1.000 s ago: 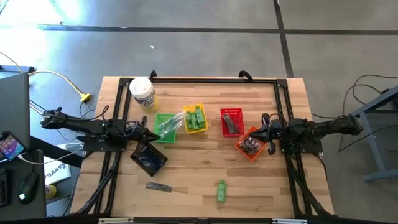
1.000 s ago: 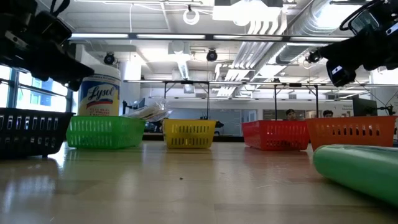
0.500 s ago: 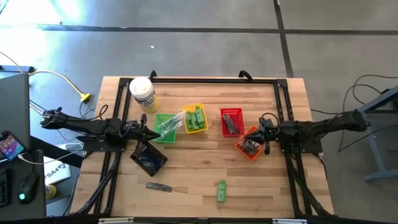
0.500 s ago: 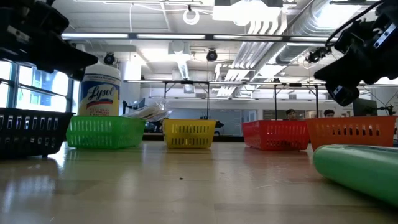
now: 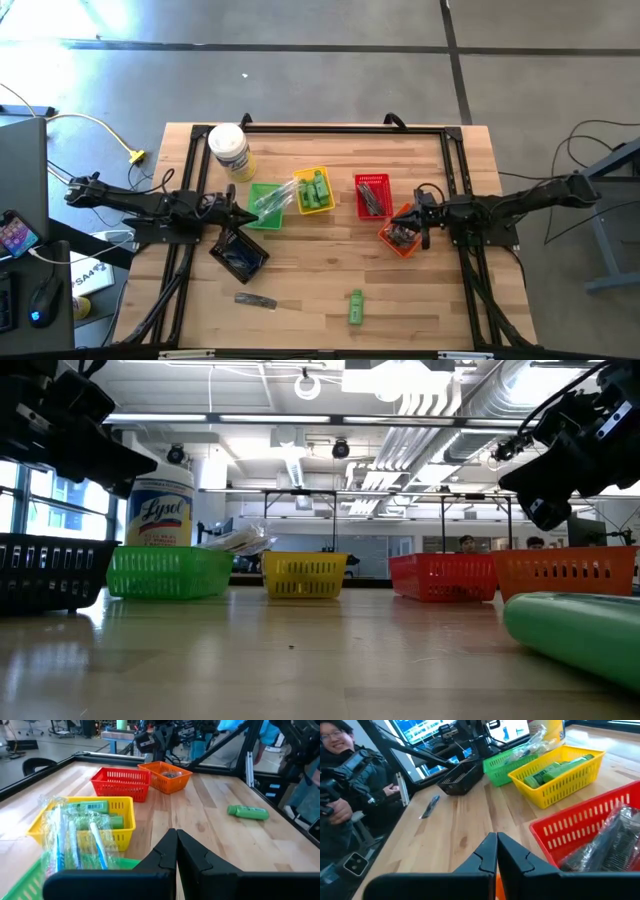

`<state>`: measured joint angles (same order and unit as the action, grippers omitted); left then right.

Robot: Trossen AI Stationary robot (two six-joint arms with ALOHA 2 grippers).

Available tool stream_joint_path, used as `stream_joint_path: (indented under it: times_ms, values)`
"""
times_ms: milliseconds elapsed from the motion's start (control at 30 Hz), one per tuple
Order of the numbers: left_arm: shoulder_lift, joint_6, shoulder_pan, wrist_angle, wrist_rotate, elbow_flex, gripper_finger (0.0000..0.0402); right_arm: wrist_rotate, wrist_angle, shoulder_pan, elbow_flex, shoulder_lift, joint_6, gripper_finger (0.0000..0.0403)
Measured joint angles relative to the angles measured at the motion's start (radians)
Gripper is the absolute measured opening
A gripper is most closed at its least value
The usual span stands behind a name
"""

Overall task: Pick & Place Travel size toiletries
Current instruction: Put the black comb into the red basket

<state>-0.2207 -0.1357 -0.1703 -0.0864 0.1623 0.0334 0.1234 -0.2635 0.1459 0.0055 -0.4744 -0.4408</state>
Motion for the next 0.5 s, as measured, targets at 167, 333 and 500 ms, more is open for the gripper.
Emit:
stream_joint_path:
  times_ms: [167, 333, 500]
  values:
    - [0.000, -0.004, 0.000, -0.001, -0.030, 0.001, 0.0000, -0.002, -0.006, 0.000, 0.000, -0.003, 0.025, 0.0003]
    - [0.000, -0.006, 0.000, 0.015, -0.030, 0.002, 0.0000, -0.002, -0.009, 0.000, 0.000, -0.003, 0.053, 0.0003]
    - [0.000, -0.001, 0.000, 0.007, -0.039, 0.002, 0.0000, -0.015, -0.026, 0.000, 0.000, -0.003, 0.078, 0.0003]
